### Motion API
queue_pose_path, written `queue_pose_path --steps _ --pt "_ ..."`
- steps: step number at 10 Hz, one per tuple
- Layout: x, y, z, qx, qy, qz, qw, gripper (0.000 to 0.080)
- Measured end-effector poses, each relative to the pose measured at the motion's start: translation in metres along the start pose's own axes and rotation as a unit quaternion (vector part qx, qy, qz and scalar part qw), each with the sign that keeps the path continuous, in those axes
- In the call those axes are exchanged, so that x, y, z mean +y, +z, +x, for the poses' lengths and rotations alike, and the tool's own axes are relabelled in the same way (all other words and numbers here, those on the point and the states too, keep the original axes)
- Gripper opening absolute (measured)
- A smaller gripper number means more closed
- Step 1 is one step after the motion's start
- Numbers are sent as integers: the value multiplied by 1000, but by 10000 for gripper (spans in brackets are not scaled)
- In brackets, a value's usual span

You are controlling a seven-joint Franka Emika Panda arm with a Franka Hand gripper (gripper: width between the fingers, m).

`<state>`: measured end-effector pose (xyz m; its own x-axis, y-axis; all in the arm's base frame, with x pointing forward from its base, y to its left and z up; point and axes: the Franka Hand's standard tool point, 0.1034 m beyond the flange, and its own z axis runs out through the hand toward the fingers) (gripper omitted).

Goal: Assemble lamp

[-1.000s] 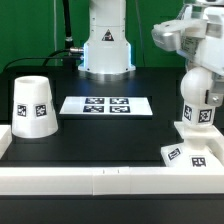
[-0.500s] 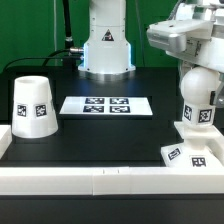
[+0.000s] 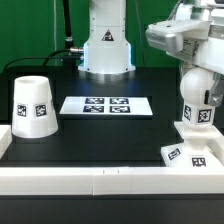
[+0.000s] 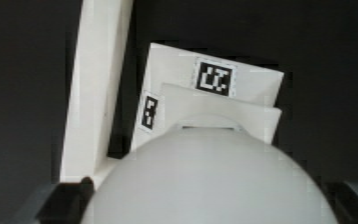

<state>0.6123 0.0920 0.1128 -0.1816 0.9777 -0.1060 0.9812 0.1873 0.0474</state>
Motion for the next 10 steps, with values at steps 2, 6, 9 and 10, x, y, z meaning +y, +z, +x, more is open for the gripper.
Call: queue_pose_path --steps 2,6,9,10 --pt "0 0 0 1 100 0 995 574" --pt "-1 1 1 9 315 0 949 576" --pt "-1 1 2 10 408 1 913 576" --pt "-1 1 2 11 439 2 899 576"
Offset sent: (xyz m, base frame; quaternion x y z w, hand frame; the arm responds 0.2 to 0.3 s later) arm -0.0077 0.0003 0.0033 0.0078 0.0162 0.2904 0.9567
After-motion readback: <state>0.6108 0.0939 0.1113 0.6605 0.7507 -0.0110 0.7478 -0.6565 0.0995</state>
